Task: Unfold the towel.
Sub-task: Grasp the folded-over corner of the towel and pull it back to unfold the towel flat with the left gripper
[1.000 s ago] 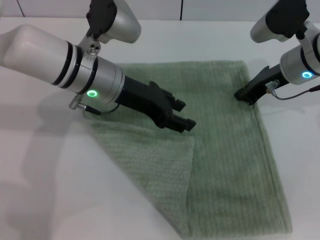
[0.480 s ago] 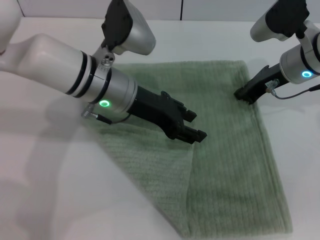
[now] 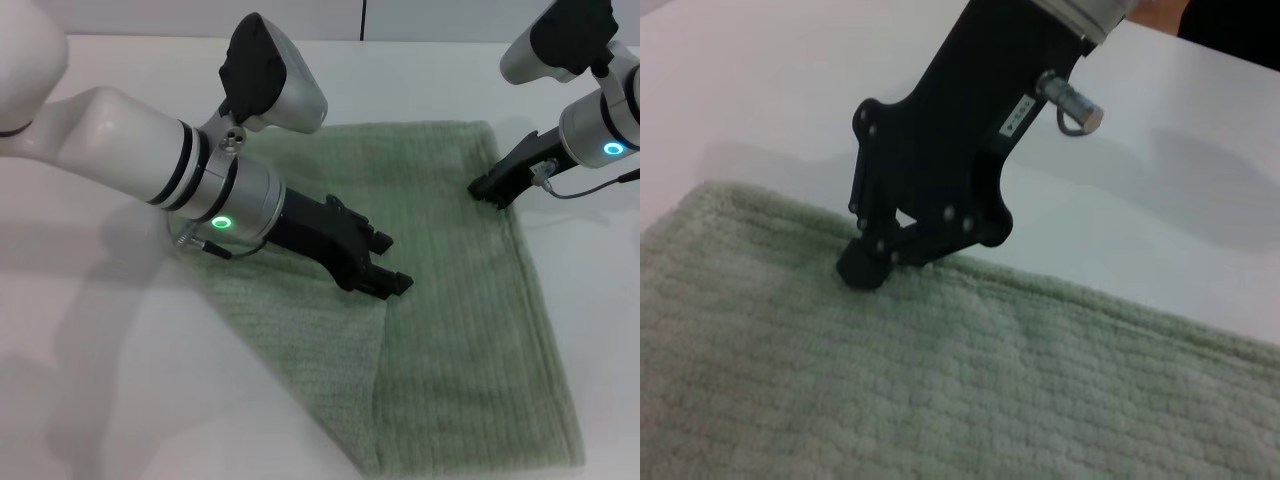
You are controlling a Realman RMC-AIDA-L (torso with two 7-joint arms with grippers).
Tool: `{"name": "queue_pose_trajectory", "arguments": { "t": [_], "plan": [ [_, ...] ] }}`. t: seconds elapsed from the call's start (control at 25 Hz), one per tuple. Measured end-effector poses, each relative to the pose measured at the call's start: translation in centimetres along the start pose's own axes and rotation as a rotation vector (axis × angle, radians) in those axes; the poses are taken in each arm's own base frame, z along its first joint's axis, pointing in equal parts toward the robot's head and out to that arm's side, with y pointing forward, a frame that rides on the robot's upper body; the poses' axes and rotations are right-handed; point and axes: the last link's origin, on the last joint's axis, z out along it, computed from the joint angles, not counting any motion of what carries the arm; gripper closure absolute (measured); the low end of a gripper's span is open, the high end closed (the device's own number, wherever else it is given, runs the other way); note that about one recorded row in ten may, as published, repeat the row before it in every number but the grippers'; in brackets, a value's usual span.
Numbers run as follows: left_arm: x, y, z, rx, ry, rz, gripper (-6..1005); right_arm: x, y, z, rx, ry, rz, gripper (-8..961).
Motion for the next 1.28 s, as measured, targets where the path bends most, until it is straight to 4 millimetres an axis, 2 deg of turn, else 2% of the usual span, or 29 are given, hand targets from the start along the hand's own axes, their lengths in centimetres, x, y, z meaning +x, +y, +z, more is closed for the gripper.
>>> {"name": "queue_pose_trajectory", "arguments": {
  "t": [1.28],
  "plan": [
    [-0.9,0.3,1.8,0.014,-0.076,0.020,459,0.1,0.0,0.0,0.000,0.001,0.001,954]
  ]
}}
